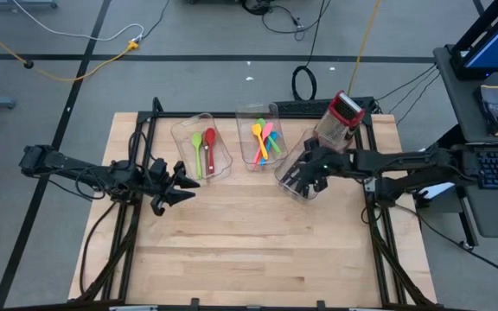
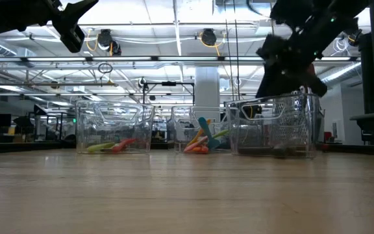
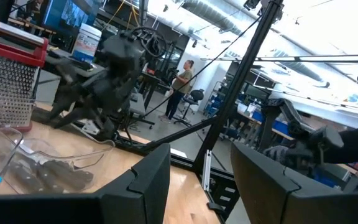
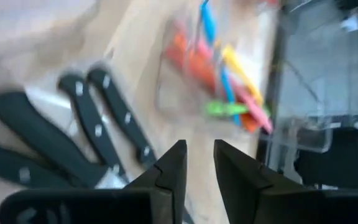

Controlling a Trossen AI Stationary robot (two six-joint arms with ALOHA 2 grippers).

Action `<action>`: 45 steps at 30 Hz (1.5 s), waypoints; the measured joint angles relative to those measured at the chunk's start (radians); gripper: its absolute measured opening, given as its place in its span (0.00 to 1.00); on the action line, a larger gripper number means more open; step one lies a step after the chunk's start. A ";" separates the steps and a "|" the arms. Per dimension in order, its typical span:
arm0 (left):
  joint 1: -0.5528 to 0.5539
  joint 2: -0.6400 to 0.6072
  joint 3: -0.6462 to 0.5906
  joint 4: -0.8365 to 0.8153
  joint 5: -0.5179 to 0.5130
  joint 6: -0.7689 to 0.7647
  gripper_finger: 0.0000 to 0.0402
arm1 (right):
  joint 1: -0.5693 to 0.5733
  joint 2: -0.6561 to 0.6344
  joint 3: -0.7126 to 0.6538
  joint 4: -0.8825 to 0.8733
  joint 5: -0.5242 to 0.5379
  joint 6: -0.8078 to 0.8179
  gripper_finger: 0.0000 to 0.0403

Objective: Pick & Place Kitchen Items
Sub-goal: Return to Home Position

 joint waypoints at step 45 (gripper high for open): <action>0.027 -0.241 0.000 -0.423 -0.036 0.218 0.43 | 0.287 -0.510 0.001 -0.190 -0.137 0.962 0.02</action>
